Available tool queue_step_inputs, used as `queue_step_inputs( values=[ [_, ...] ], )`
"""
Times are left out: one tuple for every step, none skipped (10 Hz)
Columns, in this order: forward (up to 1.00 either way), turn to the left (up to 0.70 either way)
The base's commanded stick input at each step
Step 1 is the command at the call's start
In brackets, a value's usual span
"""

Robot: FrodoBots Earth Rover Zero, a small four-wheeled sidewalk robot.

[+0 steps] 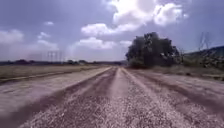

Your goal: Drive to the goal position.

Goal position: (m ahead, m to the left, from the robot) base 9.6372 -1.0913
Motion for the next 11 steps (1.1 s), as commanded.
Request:
queue_step_inputs(
  values=[
    [1.00, 0.00],
    [1.00, 0.00],
    [1.00, 0.00],
    [1.00, 0.00],
    [1.00, 0.00],
    [1.00, 0.00],
    [1.00, 0.00],
    [1.00, 0.00],
    [1.00, 0.00],
    [1.00, 0.00],
    [1.00, 0.00]
  ],
)
